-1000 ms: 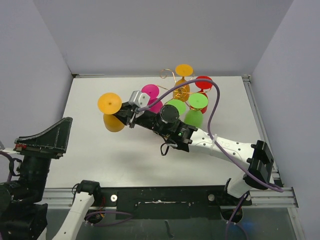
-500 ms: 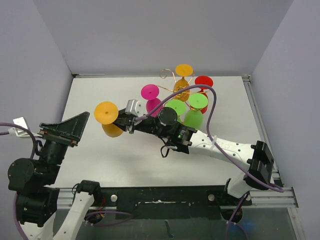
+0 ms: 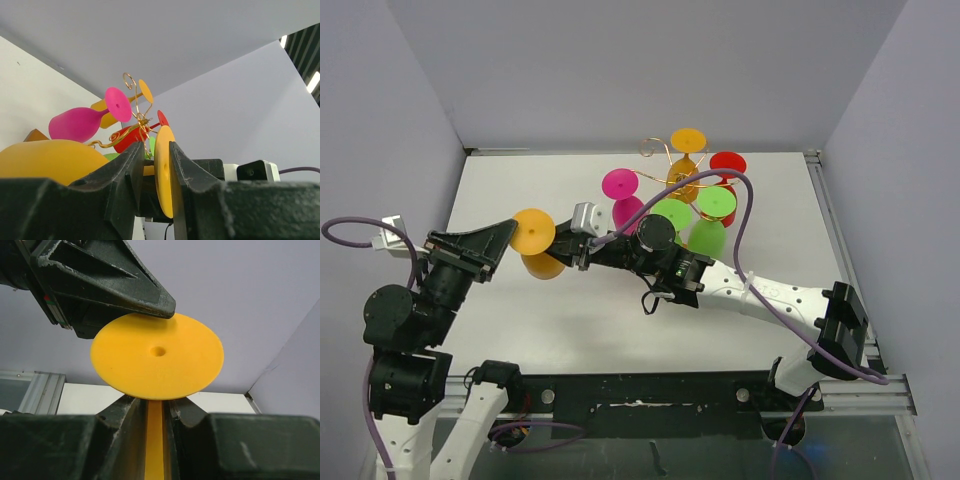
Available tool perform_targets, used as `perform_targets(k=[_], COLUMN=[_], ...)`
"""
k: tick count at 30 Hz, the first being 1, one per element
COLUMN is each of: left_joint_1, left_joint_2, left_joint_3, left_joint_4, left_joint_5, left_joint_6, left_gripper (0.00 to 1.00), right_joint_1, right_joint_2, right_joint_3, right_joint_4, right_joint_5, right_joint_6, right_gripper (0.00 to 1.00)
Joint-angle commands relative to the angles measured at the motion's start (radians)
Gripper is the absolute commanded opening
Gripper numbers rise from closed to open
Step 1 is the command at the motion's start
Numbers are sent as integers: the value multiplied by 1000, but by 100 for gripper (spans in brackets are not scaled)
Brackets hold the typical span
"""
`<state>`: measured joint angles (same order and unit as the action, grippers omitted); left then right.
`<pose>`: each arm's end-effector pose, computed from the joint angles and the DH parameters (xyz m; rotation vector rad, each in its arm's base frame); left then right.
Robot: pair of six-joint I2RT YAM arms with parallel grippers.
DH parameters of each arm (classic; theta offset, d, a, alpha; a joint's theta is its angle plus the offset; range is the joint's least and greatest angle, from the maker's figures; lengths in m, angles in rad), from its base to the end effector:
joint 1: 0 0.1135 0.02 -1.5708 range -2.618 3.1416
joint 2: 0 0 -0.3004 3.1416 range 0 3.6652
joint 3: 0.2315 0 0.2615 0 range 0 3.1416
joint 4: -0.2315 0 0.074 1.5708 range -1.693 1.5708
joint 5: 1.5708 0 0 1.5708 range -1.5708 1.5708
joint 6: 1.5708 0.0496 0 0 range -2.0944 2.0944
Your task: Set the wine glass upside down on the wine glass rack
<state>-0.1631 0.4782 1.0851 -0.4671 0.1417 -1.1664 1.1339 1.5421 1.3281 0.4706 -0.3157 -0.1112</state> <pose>0.0483 -0.0150 0.4633 -0.6302 1.4106 -1.1789 0.1511 0.3599 0.4491 -1.0350 0.9542 1.0659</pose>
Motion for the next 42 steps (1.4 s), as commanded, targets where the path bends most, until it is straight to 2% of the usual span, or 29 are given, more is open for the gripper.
perform_targets(k=[1, 9, 10, 16, 20, 26, 34, 38, 42], left_joint_1=[-3, -3, -3, -4, -5, -5, -5, -5, -4], left_joint_2=[-10, -39, -43, -45, -16, 33, 174, 293, 443], left_joint_3=[-13, -51, -54, -38, 20, 68, 138, 163, 225], left_joint_4=[81, 122, 127, 159, 179, 241, 316, 417, 504], left_joint_5=[46, 72, 67, 18, -39, -146, -140, -86, -10], left_joint_6=[-22, -68, -72, -55, 16, 119, 173, 159, 125], left_gripper=[21, 3, 0, 0, 0, 0, 0, 0, 0], right_joint_1=[2, -4, -5, -3, -2, -4, -3, -4, -8], right_joint_2=[-50, -46, -46, -69, -104, -193, -338, -424, -502], right_joint_3=[16, 19, 20, 33, 30, 16, -61, -122, -114], right_joint_4=[73, 75, 73, 16, -14, -77, -130, -125, -142], right_joint_5=[-17, -23, -30, -36, -28, 22, 168, 271, 359], right_joint_6=[10, 28, 28, 39, 59, 81, 86, 74, 51], right_gripper=[0, 0, 3, 31, 50, 63, 68, 69, 70])
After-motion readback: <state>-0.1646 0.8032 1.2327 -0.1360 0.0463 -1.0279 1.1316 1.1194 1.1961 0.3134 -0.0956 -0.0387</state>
